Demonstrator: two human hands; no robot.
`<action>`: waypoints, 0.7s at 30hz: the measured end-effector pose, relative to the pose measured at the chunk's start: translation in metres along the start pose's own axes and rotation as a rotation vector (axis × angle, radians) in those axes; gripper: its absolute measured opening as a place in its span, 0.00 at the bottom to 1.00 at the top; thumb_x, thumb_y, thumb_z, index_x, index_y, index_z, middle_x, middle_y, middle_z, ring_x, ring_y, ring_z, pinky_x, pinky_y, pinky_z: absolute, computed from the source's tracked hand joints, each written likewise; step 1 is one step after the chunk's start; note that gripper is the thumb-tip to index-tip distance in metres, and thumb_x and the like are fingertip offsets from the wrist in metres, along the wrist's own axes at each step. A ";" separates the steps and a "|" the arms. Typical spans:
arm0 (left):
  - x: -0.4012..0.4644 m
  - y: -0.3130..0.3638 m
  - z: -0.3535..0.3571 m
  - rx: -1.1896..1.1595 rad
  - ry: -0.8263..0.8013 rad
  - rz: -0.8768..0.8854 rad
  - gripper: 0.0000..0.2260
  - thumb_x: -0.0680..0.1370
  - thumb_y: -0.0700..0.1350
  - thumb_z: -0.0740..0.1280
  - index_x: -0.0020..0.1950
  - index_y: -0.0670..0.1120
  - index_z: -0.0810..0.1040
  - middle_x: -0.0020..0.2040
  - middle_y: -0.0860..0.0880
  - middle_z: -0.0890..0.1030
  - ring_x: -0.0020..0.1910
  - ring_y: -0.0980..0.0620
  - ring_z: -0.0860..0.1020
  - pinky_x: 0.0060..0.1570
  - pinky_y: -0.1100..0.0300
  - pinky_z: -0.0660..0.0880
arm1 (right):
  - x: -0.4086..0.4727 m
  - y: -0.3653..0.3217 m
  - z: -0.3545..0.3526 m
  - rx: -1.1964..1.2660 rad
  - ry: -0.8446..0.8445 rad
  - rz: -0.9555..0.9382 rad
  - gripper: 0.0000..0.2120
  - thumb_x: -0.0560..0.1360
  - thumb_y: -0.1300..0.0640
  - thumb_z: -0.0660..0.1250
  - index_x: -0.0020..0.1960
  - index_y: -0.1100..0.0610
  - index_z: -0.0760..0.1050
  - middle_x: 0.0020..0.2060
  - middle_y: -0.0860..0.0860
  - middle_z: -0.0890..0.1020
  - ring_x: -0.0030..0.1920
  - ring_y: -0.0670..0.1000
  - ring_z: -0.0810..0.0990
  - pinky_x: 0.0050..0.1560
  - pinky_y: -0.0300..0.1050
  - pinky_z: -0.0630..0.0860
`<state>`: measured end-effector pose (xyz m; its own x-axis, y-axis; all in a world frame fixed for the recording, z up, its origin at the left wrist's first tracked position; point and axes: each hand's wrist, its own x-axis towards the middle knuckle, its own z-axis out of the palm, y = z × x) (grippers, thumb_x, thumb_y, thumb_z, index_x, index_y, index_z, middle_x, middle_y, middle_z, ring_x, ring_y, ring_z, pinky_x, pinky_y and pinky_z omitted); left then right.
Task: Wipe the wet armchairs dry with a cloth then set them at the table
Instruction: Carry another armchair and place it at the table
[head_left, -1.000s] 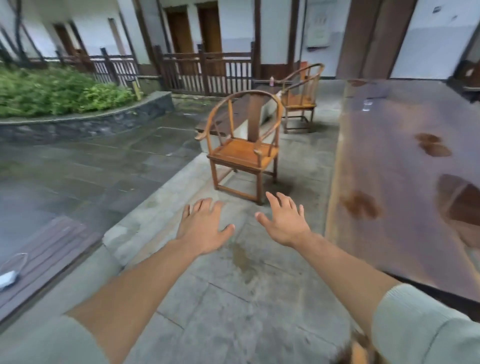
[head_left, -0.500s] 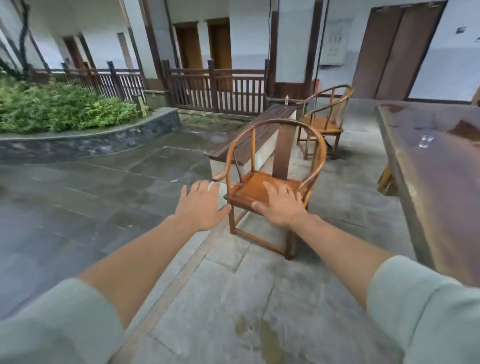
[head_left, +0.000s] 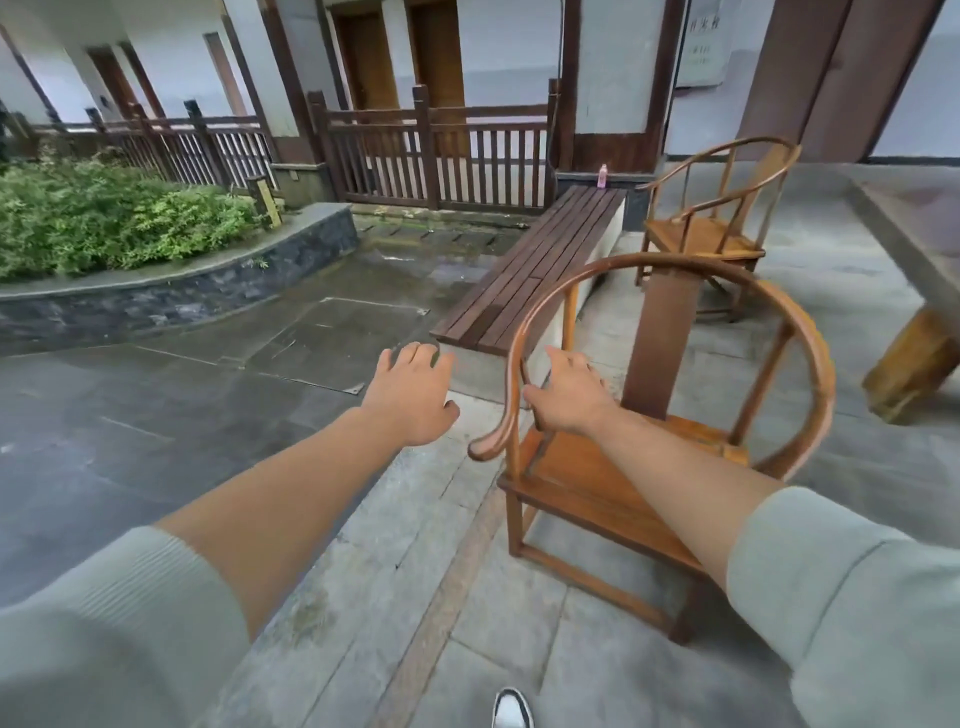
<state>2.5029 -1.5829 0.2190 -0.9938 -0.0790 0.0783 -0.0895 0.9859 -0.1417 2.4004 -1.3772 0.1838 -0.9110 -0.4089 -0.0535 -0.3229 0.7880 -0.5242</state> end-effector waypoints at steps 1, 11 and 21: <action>0.029 -0.015 0.007 -0.001 -0.013 0.005 0.25 0.77 0.52 0.62 0.72 0.46 0.65 0.72 0.43 0.67 0.73 0.42 0.62 0.71 0.41 0.58 | 0.032 -0.003 0.005 0.015 -0.003 0.009 0.37 0.79 0.41 0.63 0.81 0.52 0.52 0.78 0.58 0.59 0.76 0.65 0.60 0.75 0.63 0.60; 0.368 -0.138 0.100 -0.076 -0.130 0.217 0.26 0.77 0.52 0.63 0.74 0.46 0.63 0.72 0.43 0.67 0.74 0.43 0.61 0.72 0.42 0.58 | 0.356 -0.014 0.054 0.173 -0.034 0.263 0.39 0.78 0.44 0.66 0.81 0.56 0.52 0.75 0.60 0.60 0.74 0.64 0.64 0.72 0.58 0.67; 0.690 -0.158 0.192 -0.096 -0.164 0.773 0.26 0.77 0.47 0.64 0.75 0.45 0.64 0.73 0.41 0.67 0.73 0.42 0.63 0.72 0.46 0.60 | 0.594 0.026 0.060 0.303 0.289 0.728 0.32 0.78 0.48 0.67 0.76 0.60 0.60 0.72 0.63 0.66 0.71 0.64 0.68 0.70 0.54 0.69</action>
<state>1.8191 -1.8220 0.1061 -0.7699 0.6192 -0.1546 0.6279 0.7782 -0.0099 1.8663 -1.6273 0.0877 -0.9086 0.3200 -0.2685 0.4160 0.6347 -0.6512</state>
